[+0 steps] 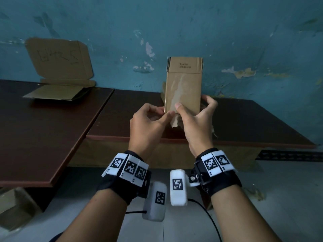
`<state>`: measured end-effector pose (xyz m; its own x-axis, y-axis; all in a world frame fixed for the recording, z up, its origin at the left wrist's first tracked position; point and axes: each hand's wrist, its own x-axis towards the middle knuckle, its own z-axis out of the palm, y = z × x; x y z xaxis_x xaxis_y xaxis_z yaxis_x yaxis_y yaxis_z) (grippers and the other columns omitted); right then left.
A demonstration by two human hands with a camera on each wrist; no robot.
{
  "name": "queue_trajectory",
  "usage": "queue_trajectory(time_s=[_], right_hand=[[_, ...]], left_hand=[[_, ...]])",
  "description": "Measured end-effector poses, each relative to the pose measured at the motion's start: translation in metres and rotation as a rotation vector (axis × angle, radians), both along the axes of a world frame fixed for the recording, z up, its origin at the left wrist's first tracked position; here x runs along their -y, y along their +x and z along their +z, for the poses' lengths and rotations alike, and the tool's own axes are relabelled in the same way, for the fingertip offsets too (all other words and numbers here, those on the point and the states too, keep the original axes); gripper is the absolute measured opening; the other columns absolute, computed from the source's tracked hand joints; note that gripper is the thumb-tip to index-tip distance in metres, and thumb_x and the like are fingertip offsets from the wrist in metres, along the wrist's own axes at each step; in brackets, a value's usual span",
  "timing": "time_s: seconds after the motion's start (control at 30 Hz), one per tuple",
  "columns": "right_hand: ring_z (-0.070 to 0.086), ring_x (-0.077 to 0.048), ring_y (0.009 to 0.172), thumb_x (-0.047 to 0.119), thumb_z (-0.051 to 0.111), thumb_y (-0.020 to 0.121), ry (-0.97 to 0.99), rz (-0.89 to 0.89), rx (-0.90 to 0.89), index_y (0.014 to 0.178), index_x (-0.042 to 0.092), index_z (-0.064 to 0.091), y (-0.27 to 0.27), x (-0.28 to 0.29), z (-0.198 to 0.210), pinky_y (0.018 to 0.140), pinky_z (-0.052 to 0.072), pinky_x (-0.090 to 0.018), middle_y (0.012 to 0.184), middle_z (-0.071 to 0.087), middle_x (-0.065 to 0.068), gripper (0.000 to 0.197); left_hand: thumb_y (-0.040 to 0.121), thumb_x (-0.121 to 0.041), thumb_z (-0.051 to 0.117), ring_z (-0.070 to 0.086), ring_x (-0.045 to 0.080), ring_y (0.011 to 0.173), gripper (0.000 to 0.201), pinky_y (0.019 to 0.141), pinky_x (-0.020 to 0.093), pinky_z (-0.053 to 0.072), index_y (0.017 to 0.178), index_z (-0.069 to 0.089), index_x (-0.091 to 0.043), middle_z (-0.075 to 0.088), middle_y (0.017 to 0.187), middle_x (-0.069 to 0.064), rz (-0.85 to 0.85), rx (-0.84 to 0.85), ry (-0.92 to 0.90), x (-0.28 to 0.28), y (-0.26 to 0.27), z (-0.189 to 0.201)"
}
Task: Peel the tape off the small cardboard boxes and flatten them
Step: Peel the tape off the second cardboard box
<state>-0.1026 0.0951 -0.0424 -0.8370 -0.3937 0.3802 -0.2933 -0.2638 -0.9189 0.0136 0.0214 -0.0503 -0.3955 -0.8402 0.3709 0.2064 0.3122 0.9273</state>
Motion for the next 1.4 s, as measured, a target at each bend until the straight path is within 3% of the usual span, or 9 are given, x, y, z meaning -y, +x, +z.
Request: queue_trajectory(time_s=[0.17,0.23,0.33,0.5,0.7,0.9,1.1,1.23,1.4], right_hand=[[0.067,-0.024,0.12,0.033,0.088,0.078,0.053,0.02,-0.032,0.134,0.035,0.036,0.001,0.006,-0.004,0.082,0.066,-0.035,0.143,0.051,-0.009,0.077],[0.068,-0.02,0.117,0.027,0.089,0.082,0.062,0.02,-0.034,0.134,0.029,0.036,-0.001,0.006,-0.007,0.078,0.063,-0.022,0.141,0.052,-0.01,0.074],[0.07,-0.017,0.114,0.038,0.092,0.075,0.065,0.043,0.009,0.134,0.028,0.033,0.0,0.006,-0.006,0.084,0.063,-0.026,0.14,0.054,-0.011,0.084],[0.059,-0.015,0.117,0.034,0.094,0.077,0.107,-0.009,0.028,0.148,0.021,0.024,0.005,0.005,-0.005,0.083,0.055,-0.019,0.138,0.039,-0.005,0.101],[0.052,-0.006,0.109,0.023,0.091,0.08,0.137,0.017,0.035,0.153,0.023,0.021,0.003,0.001,-0.002,0.086,0.058,-0.028,0.134,0.037,-0.006,0.102],[0.07,-0.036,0.112,0.032,0.093,0.058,0.176,0.037,0.08,0.138,0.032,0.033,0.01,0.0,0.003,0.081,0.064,-0.062,0.13,0.048,-0.007,0.101],[0.062,-0.022,0.119,0.025,0.095,0.066,0.14,0.038,0.072,0.141,0.021,0.033,0.002,-0.005,-0.001,0.095,0.063,-0.042,0.13,0.049,-0.005,0.098],[0.065,-0.014,0.108,0.021,0.089,0.079,0.065,0.087,0.142,0.147,0.022,0.037,0.0,-0.006,0.001,0.072,0.059,-0.018,0.13,0.05,-0.004,0.085],[0.063,-0.021,0.11,0.036,0.084,0.081,0.062,0.087,0.178,0.149,0.036,0.039,0.001,-0.002,0.002,0.082,0.065,-0.043,0.129,0.04,0.0,0.082]], left_hand=[[0.086,-0.024,0.09,0.075,-0.005,0.091,0.024,0.082,0.019,0.058,0.077,0.071,-0.013,0.079,0.1,-0.012,0.045,0.001,0.01,0.002,-0.001,-0.002],[0.086,-0.019,0.091,0.077,0.001,0.097,0.022,0.091,0.028,0.061,0.073,0.073,-0.015,0.08,0.105,-0.008,0.025,-0.04,0.035,0.006,-0.002,-0.004],[0.088,-0.012,0.087,0.077,0.007,0.104,0.022,0.102,0.042,0.06,0.07,0.075,-0.012,0.079,0.114,-0.002,-0.029,-0.069,0.073,0.013,-0.003,-0.006],[0.09,-0.01,0.084,0.078,0.017,0.108,0.022,0.097,0.05,0.063,0.072,0.072,-0.01,0.077,0.123,0.001,-0.103,-0.043,0.066,0.017,-0.005,-0.008],[0.091,-0.006,0.08,0.075,0.019,0.115,0.028,0.098,0.055,0.062,0.066,0.069,-0.014,0.076,0.123,0.004,-0.135,-0.04,0.034,0.019,-0.005,-0.01],[0.082,-0.019,0.077,0.071,0.021,0.123,0.019,0.105,0.056,0.058,0.064,0.072,-0.022,0.075,0.126,0.006,-0.184,-0.068,0.032,0.019,-0.005,-0.009],[0.097,-0.003,0.073,0.071,0.022,0.123,0.024,0.104,0.056,0.058,0.077,0.068,-0.013,0.071,0.133,0.009,-0.221,-0.052,-0.009,0.018,-0.006,-0.011],[0.097,-0.001,0.074,0.075,0.019,0.113,0.011,0.1,0.054,0.061,0.093,0.064,0.0,0.074,0.128,0.007,-0.149,-0.051,-0.007,0.013,-0.006,-0.007],[0.09,-0.011,0.084,0.08,0.015,0.097,0.023,0.094,0.05,0.064,0.096,0.062,-0.012,0.08,0.103,0.001,-0.061,-0.031,-0.003,0.008,-0.004,-0.007]])
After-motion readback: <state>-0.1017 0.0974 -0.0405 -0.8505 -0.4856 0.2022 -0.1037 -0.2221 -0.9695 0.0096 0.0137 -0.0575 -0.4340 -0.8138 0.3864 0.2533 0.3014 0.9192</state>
